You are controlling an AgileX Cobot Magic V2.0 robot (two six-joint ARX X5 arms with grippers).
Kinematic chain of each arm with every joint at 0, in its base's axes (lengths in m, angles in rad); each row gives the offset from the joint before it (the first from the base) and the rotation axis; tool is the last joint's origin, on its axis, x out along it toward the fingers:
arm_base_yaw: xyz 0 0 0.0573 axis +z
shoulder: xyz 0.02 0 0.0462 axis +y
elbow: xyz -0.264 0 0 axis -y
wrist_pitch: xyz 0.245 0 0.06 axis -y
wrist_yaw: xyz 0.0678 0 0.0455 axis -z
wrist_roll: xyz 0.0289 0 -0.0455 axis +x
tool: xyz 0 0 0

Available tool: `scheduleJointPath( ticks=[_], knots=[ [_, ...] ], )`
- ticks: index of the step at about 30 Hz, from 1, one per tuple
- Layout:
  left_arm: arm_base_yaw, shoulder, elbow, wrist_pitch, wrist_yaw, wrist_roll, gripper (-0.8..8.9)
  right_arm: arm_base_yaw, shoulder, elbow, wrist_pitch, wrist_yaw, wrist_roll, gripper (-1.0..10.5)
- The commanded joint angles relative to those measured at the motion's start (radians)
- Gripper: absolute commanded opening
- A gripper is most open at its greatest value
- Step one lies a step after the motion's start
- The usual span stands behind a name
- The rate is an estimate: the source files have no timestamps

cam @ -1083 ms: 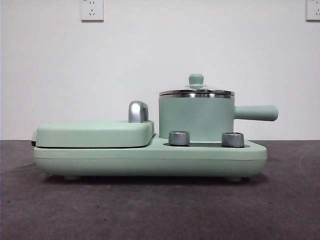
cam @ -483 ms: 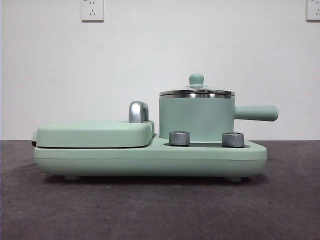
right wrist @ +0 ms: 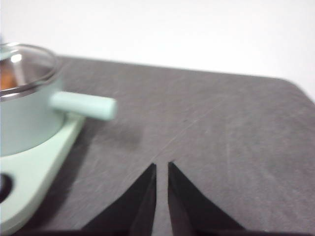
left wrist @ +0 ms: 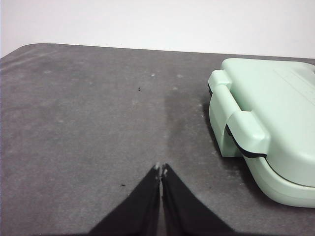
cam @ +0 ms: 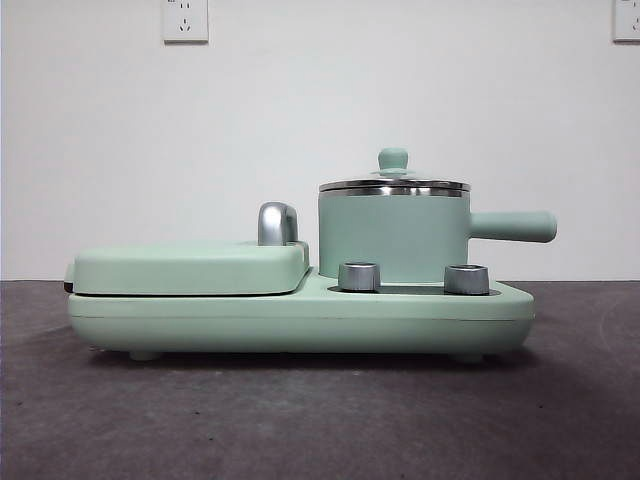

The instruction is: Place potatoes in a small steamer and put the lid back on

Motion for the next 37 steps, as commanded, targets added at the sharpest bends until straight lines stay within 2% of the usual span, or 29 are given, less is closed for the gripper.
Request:
scheduleJointPath(
  ticks=[1, 6, 9, 37],
  knots=[
    [0.001, -0.002, -0.018, -0.006, -0.002, 0.003, 0.06, -0.037, -0.076, -0.095, 0.086, -0.001, -0.010, 0.4],
    [0.001, -0.002, -0.018, -0.006, -0.002, 0.003, 0.06, -0.073, -0.189, -0.207, 0.096, -0.002, -0.007, 0.4],
    [0.001, -0.002, -0.018, -0.006, -0.002, 0.003, 0.06, -0.078, -0.243, -0.267, 0.093, -0.002, 0.027, 0.4],
    [0.001, -0.002, -0.018, -0.006, -0.002, 0.003, 0.06, -0.086, -0.238, -0.265, 0.087, -0.001, 0.020, 0.4]
  ],
)
